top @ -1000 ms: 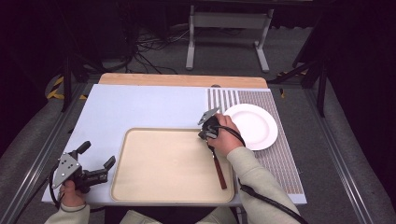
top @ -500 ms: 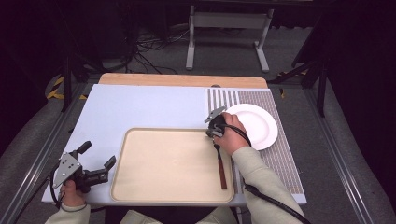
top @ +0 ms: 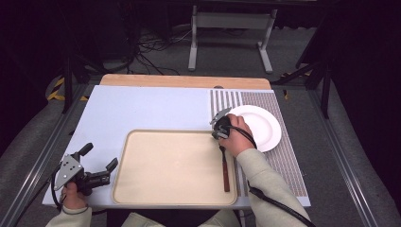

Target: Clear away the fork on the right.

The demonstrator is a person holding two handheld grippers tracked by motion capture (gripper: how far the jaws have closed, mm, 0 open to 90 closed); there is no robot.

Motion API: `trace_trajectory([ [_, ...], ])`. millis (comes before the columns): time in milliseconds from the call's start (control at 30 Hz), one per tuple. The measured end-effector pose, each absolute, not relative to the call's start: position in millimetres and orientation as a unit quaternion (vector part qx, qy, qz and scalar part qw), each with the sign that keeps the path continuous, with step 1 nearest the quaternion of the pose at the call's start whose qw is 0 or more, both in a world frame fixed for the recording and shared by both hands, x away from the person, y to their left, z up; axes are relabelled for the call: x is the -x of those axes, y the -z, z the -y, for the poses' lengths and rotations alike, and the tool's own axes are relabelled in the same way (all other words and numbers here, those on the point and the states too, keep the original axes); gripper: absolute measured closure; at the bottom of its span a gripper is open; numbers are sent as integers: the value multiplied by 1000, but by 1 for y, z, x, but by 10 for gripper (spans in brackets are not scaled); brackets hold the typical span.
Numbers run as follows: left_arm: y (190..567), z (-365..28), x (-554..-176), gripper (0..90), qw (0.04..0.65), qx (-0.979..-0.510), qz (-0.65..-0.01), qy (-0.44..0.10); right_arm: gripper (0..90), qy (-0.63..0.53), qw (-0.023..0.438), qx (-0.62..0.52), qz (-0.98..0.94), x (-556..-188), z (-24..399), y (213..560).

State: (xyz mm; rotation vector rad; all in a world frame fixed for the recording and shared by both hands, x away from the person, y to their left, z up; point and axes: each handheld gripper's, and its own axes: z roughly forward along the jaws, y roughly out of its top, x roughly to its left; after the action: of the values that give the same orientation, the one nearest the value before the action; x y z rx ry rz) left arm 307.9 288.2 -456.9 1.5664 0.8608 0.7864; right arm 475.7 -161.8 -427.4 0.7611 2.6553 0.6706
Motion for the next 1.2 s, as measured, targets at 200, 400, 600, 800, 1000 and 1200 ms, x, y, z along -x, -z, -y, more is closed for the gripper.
trace_trajectory([
  [200, 457, -288, -308, 0, 562, -664, -365, -333, 898, -250, 151, -263, -920, -474, 162, 421],
  [400, 457, -289, -308, 0, 560, -665, -366, -332, 728, -272, 157, -250, -916, -467, 160, 409],
  [600, 457, -287, -308, 0, 562, -663, -367, -332, 387, -325, 172, -232, -901, -455, 161, 390],
  [800, 456, -287, -309, 0, 561, -665, -364, -332, 345, -365, 175, -214, -889, -441, 171, 372],
  [1000, 456, -286, -309, 0, 561, -665, -365, -332, 301, -399, 190, -206, -873, -426, 185, 360],
  [1200, 457, -286, -309, 0, 561, -664, -365, -333, 259, -425, 197, -197, -861, -412, 200, 354],
])
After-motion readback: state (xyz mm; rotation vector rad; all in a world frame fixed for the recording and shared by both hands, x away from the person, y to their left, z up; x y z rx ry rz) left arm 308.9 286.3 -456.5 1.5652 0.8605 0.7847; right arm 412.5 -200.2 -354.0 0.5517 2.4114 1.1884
